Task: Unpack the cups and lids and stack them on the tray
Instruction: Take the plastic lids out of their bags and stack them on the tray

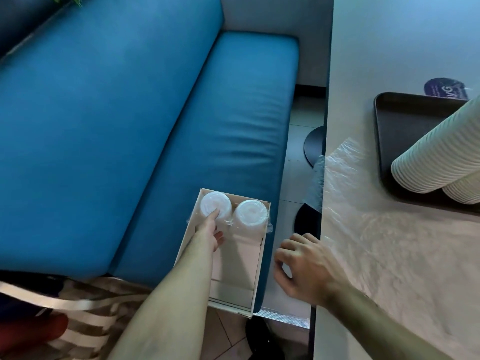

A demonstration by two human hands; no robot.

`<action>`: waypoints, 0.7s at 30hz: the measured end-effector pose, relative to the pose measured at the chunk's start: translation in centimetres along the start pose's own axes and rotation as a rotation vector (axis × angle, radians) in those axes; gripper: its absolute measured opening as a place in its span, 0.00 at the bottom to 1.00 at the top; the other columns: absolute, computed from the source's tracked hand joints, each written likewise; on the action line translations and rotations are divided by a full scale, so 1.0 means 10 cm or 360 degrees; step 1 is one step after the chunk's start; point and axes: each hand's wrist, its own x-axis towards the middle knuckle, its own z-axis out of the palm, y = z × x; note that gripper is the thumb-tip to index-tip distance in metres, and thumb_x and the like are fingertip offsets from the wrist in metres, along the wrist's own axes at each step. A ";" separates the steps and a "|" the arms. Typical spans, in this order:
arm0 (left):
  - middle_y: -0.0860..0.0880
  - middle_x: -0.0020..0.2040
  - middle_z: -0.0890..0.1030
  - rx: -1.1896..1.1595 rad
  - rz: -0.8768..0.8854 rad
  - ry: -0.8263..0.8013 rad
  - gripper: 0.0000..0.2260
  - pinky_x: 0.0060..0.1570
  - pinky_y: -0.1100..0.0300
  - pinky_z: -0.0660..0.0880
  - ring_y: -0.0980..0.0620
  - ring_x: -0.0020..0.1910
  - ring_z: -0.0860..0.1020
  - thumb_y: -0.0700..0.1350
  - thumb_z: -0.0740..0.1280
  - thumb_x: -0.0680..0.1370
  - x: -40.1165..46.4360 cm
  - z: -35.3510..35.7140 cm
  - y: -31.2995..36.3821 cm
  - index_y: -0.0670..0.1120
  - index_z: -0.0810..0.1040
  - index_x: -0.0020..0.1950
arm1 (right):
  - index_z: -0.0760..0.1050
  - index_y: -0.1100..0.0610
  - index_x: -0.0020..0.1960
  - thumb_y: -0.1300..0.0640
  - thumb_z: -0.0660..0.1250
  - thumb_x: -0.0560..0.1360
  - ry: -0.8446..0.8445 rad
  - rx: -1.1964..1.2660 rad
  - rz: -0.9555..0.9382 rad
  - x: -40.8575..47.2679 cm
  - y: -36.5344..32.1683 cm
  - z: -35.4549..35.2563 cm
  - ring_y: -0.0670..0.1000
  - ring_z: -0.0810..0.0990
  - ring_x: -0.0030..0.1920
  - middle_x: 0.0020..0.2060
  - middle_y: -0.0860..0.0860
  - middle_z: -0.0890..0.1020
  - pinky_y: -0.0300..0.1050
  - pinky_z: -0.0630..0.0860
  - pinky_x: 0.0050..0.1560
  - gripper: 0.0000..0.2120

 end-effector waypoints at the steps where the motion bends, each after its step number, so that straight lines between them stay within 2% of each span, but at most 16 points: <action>1: 0.47 0.44 0.80 -0.0027 0.0005 -0.0004 0.18 0.48 0.54 0.78 0.48 0.39 0.79 0.52 0.75 0.76 0.02 0.00 0.00 0.43 0.77 0.60 | 0.77 0.48 0.36 0.48 0.61 0.74 -0.0005 -0.0010 0.0006 0.00 0.00 0.00 0.47 0.75 0.36 0.34 0.42 0.79 0.43 0.74 0.40 0.11; 3: 0.46 0.45 0.81 -0.0108 0.0026 -0.0004 0.19 0.45 0.55 0.79 0.48 0.40 0.80 0.50 0.76 0.75 0.06 -0.01 0.02 0.44 0.77 0.61 | 0.78 0.48 0.35 0.48 0.62 0.73 -0.0014 -0.0025 0.0008 0.00 0.01 0.02 0.47 0.75 0.36 0.34 0.42 0.79 0.43 0.74 0.41 0.11; 6: 0.45 0.50 0.82 -0.0266 0.0067 -0.0031 0.20 0.48 0.56 0.80 0.48 0.43 0.81 0.47 0.76 0.74 0.11 -0.01 0.02 0.44 0.78 0.63 | 0.78 0.47 0.36 0.48 0.62 0.73 -0.0011 -0.0022 0.0007 0.00 0.01 0.02 0.46 0.75 0.35 0.34 0.42 0.79 0.42 0.74 0.40 0.10; 8: 0.44 0.53 0.82 -0.0344 0.0137 -0.0073 0.20 0.42 0.56 0.79 0.47 0.45 0.81 0.45 0.75 0.74 0.11 -0.02 0.02 0.44 0.77 0.64 | 0.78 0.47 0.36 0.47 0.61 0.73 -0.0015 -0.0025 0.0010 0.00 0.02 0.03 0.46 0.75 0.35 0.34 0.42 0.80 0.41 0.74 0.40 0.11; 10: 0.43 0.52 0.82 -0.0350 0.0194 -0.0101 0.19 0.42 0.55 0.79 0.47 0.44 0.81 0.45 0.74 0.74 0.11 -0.06 0.00 0.45 0.78 0.65 | 0.78 0.47 0.36 0.47 0.61 0.73 -0.0019 -0.0037 0.0010 0.00 0.03 0.04 0.46 0.75 0.35 0.35 0.42 0.80 0.42 0.74 0.41 0.11; 13: 0.45 0.48 0.82 -0.0339 0.0266 -0.0174 0.17 0.48 0.53 0.78 0.47 0.42 0.80 0.43 0.71 0.76 0.03 -0.12 -0.03 0.46 0.77 0.65 | 0.78 0.48 0.35 0.47 0.60 0.73 -0.0007 -0.0067 0.0008 0.00 0.03 0.04 0.46 0.75 0.35 0.35 0.42 0.80 0.43 0.75 0.41 0.12; 16: 0.44 0.47 0.81 -0.0363 0.0371 -0.0224 0.18 0.44 0.53 0.80 0.47 0.40 0.81 0.43 0.70 0.77 -0.12 -0.21 -0.03 0.45 0.76 0.66 | 0.78 0.47 0.36 0.46 0.60 0.73 0.0005 -0.0079 -0.0003 0.00 0.03 0.05 0.45 0.75 0.35 0.34 0.41 0.80 0.43 0.75 0.41 0.12; 18: 0.43 0.50 0.80 -0.0355 0.0472 -0.0291 0.21 0.41 0.54 0.82 0.47 0.39 0.81 0.44 0.71 0.76 -0.27 -0.24 -0.04 0.44 0.74 0.68 | 0.78 0.47 0.36 0.46 0.60 0.73 0.0009 -0.0084 -0.0008 0.01 0.04 0.05 0.45 0.75 0.35 0.34 0.41 0.80 0.43 0.76 0.40 0.12; 21: 0.43 0.53 0.79 -0.0369 0.0646 -0.0456 0.15 0.45 0.48 0.81 0.47 0.42 0.81 0.42 0.71 0.76 -0.63 -0.25 -0.08 0.45 0.73 0.61 | 0.78 0.47 0.37 0.46 0.59 0.75 0.0051 -0.0072 -0.0045 0.00 0.04 0.07 0.46 0.74 0.34 0.35 0.42 0.79 0.44 0.76 0.39 0.13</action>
